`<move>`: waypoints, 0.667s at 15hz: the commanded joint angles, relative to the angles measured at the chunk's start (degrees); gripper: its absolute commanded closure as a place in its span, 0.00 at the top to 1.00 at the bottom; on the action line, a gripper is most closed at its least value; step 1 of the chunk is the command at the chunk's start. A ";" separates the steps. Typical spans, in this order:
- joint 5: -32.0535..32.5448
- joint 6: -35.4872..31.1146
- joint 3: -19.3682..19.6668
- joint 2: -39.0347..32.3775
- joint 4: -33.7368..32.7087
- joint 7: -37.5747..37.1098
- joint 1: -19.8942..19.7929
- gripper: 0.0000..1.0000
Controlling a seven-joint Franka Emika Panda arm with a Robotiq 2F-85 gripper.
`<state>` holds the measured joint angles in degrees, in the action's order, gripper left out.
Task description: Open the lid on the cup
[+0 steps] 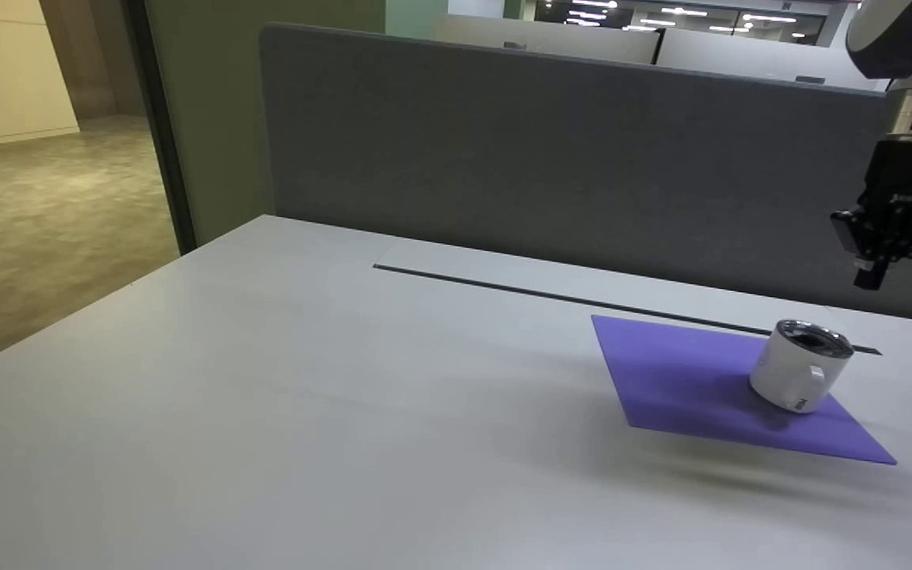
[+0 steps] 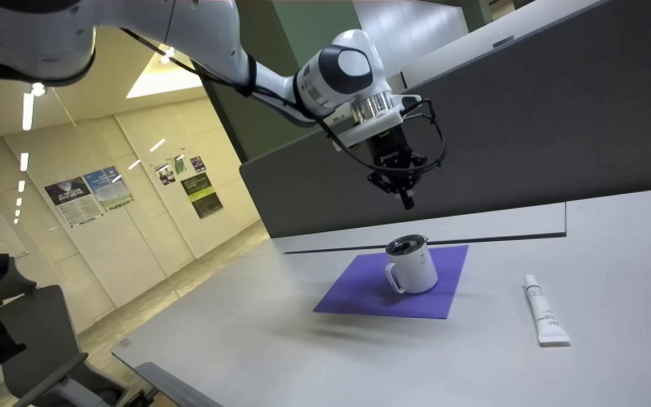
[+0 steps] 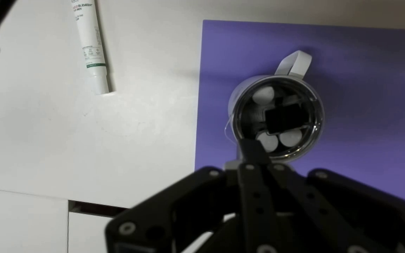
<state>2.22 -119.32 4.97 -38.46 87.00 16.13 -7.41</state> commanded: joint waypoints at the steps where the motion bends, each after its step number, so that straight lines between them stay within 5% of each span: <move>1: 0.58 -0.98 -0.97 0.10 0.61 -0.47 -0.86 0.00; 7: -0.60 -17.04 -1.61 1.40 8.43 -0.76 -2.10 0.00; 10: -1.08 -17.67 -2.50 1.64 10.70 0.48 -2.83 0.00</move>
<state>1.90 -136.48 4.06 -38.71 94.43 16.19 -8.91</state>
